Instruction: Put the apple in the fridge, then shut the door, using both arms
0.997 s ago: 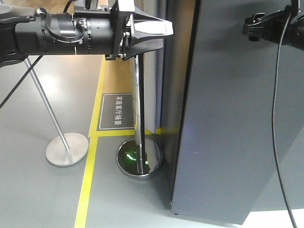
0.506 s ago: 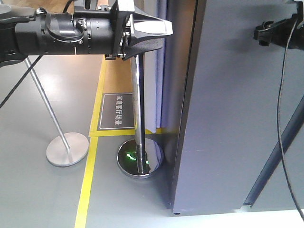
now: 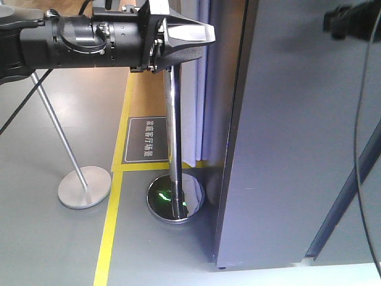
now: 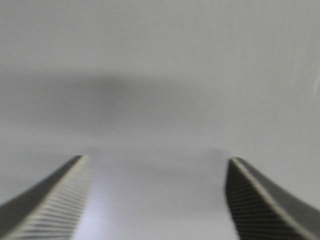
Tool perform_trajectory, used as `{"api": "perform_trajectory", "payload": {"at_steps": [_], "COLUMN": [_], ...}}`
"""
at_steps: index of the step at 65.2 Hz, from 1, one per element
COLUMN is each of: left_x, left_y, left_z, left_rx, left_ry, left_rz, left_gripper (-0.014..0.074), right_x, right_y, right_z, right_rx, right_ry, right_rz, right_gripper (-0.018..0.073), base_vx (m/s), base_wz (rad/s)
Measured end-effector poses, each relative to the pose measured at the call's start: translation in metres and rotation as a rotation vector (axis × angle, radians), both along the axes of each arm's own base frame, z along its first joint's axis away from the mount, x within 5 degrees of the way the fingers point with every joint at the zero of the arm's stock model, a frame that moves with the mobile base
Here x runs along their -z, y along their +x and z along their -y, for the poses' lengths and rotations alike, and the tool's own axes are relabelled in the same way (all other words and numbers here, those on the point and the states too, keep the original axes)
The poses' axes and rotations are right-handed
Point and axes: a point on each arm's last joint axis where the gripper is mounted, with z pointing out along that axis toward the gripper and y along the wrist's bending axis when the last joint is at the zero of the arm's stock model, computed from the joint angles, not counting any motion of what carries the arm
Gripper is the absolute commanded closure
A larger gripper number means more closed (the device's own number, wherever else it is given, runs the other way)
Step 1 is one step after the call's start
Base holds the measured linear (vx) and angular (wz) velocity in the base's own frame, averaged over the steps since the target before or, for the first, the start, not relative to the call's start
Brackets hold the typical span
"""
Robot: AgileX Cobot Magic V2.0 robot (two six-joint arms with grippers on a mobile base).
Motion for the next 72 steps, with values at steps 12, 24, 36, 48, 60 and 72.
{"api": "perform_trajectory", "payload": {"at_steps": [12, 24, 36, 48, 60, 72], "left_x": [0.000, 0.000, -0.012, -0.055, -0.096, -0.122], "left_y": [0.006, 0.016, 0.024, -0.003, -0.056, -0.116], "left_z": [-0.002, -0.018, -0.058, -0.104, -0.128, -0.137], "left_rx": [-0.072, -0.145, -0.247, -0.358, -0.441, -0.517], "left_ry": [0.013, 0.014, 0.026, 0.060, 0.238, 0.405], "left_rz": [0.035, 0.041, 0.104, 0.269, 0.465, 0.556], "left_gripper": [0.0375, 0.0511, 0.0605, 0.0605, 0.0605, 0.0605], "right_x": [-0.034, -0.058, -0.083, -0.108, -0.108, -0.070], "right_y": [-0.034, -0.071, -0.110, -0.152, -0.198, -0.246], "right_z": [-0.014, -0.029, -0.039, -0.048, -0.054, -0.058], "right_rx": [-0.117, -0.256, -0.337, -0.391, -0.390, -0.361], "right_ry": [-0.004, -0.013, -0.041, -0.071, -0.060, -0.063], "right_rz": [-0.008, -0.053, -0.043, 0.000, 0.063, 0.087], "right_gripper": [0.0395, 0.0572, 0.0566, 0.0565, 0.0564, 0.0564], "base_vx": [0.00, 0.00, 0.00, 0.00, 0.00, 0.00], "base_wz": [0.00, 0.00, 0.00, 0.00, 0.00, 0.00]}}
